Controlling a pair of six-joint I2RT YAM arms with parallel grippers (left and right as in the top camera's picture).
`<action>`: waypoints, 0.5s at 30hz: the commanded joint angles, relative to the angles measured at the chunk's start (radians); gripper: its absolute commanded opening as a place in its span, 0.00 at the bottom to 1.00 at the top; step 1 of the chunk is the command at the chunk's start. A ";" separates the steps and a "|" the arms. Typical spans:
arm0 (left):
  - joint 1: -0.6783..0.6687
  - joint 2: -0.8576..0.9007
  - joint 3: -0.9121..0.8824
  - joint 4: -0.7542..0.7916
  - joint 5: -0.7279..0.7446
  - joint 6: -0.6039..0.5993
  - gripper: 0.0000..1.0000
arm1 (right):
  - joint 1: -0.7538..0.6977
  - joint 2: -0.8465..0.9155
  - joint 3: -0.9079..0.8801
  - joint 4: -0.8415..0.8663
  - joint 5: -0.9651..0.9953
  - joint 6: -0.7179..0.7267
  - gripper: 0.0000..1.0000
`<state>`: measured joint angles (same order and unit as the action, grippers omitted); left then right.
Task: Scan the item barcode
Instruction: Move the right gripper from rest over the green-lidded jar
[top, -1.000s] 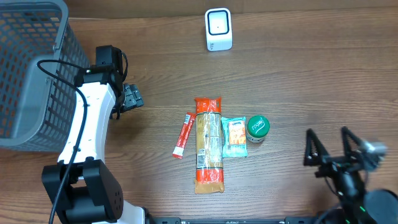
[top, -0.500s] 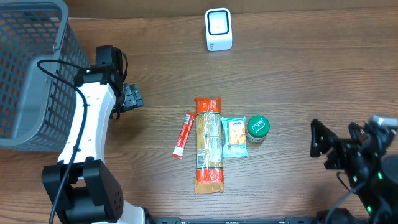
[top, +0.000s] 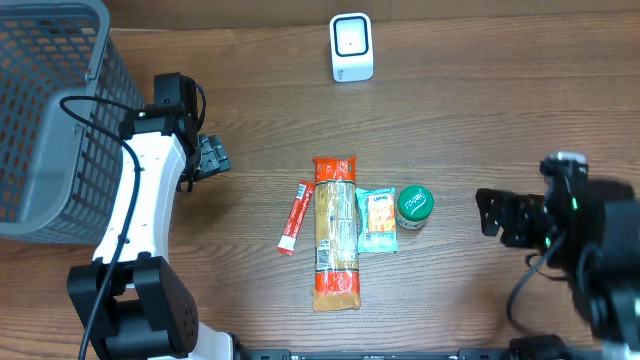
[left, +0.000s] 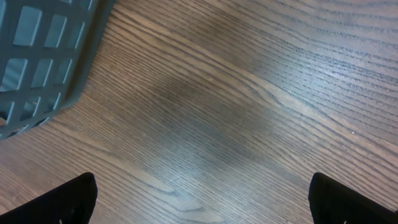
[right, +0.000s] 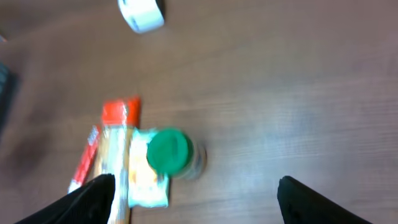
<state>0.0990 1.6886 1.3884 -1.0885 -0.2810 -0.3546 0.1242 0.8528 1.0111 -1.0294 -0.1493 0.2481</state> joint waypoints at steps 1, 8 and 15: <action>-0.001 -0.021 0.019 0.001 -0.006 0.026 1.00 | -0.004 0.160 0.193 -0.106 -0.009 -0.018 0.85; -0.001 -0.021 0.019 0.001 -0.006 0.026 1.00 | -0.001 0.529 0.435 -0.356 -0.024 -0.016 1.00; -0.001 -0.021 0.019 0.001 -0.006 0.026 1.00 | 0.074 0.658 0.399 -0.283 -0.015 -0.017 1.00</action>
<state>0.0990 1.6886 1.3884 -1.0882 -0.2810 -0.3546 0.1551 1.5143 1.4216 -1.3361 -0.1699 0.2352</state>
